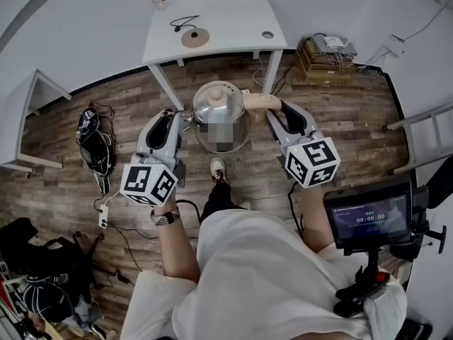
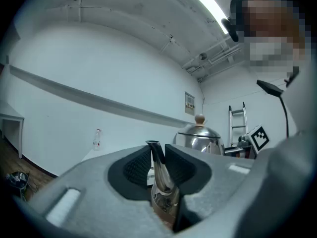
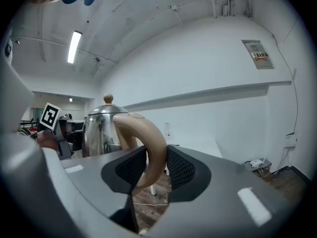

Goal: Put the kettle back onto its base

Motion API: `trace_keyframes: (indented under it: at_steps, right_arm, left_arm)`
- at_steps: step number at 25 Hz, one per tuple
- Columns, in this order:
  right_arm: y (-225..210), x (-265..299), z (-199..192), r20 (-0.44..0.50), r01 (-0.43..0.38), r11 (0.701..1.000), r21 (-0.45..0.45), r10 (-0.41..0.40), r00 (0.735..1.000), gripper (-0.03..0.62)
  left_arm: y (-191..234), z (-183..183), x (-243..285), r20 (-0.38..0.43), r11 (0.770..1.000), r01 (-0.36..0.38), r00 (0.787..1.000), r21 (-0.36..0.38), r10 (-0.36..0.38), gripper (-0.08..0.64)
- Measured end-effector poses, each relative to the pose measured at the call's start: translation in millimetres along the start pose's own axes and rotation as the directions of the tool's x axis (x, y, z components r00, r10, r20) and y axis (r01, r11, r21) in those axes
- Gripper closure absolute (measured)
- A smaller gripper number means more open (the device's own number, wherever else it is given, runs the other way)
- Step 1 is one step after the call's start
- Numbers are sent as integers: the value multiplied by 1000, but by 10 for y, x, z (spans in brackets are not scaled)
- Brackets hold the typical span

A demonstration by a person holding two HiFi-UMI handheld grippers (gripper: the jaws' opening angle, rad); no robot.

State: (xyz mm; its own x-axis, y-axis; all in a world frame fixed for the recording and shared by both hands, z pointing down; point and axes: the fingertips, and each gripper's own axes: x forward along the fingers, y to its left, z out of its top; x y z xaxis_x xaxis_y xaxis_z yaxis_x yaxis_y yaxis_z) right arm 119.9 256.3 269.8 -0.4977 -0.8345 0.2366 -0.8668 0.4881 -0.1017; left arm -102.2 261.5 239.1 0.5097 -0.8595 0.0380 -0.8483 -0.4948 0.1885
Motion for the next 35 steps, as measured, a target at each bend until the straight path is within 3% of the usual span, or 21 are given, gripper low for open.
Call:
trace_keyframes:
  at_steps: [12, 31, 35]
  right_arm:
    - [-88, 166, -63, 16, -10, 1000, 20, 10, 1000, 454]
    - [-576, 1288, 122, -8, 0, 999, 41, 0, 1000, 454]
    - [-706, 1753, 199, -24, 5, 999, 39, -4, 1000, 454]
  left_arm:
    - [110, -95, 150, -1, 1000, -3, 1000, 11, 3, 468]
    - [877, -63, 1163, -21, 1000, 12, 1000, -10, -12, 468]
    - [1232, -48, 1519, -29, 1000, 16, 999, -25, -16, 468]
